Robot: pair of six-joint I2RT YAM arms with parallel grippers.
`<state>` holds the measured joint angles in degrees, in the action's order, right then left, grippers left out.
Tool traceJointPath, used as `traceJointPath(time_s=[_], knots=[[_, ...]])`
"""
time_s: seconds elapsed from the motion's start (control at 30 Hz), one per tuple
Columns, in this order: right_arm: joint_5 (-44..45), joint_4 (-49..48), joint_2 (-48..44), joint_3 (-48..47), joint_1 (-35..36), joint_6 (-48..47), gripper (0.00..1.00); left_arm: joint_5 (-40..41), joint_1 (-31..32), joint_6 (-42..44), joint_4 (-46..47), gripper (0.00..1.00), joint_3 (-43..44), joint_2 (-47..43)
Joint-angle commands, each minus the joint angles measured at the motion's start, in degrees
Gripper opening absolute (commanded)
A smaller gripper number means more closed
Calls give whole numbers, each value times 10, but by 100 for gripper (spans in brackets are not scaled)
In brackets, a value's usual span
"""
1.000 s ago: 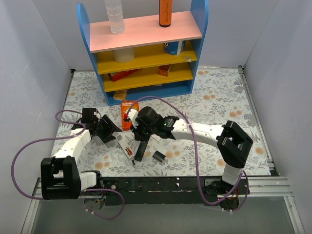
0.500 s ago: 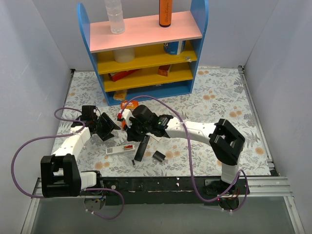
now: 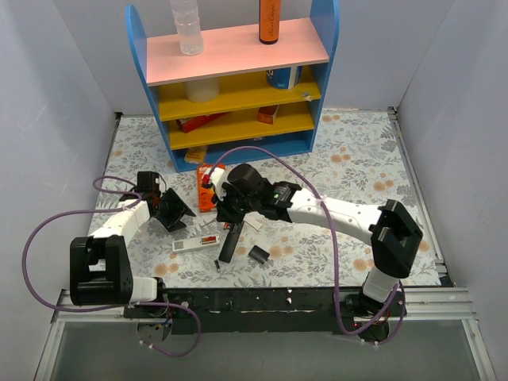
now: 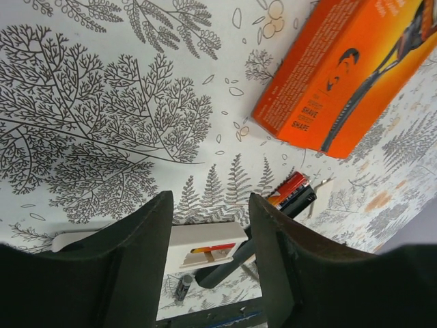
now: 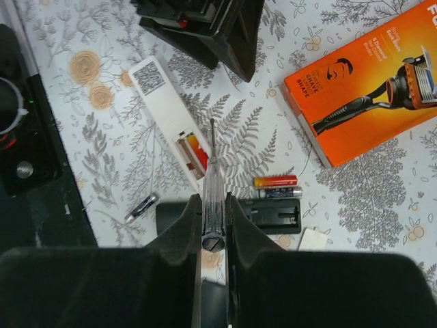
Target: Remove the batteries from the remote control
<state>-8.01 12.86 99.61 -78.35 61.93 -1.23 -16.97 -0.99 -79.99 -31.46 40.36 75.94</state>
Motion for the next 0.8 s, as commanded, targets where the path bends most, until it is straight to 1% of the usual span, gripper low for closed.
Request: traceJointPath(time_s=[0.0,0.1,0.17,0.3,0.47,0.77], knots=[[-46,11,-72,42,0,28,1,-10,2,15,-4,47,10,11],[-85,0,-92,78,1,41,1,-20,2,25,-4,46,5,24],[-91,1,-94,88,3,48,1,-17,2,31,-14,45,6,29],[-80,11,-84,104,2,46,1,-28,2,27,-17,45,-2,26],[-75,21,-58,95,2,46,1,-50,2,30,-17,44,-12,30],[-10,36,-27,65,-1,49,1,-78,2,31,-18,40,-19,33]])
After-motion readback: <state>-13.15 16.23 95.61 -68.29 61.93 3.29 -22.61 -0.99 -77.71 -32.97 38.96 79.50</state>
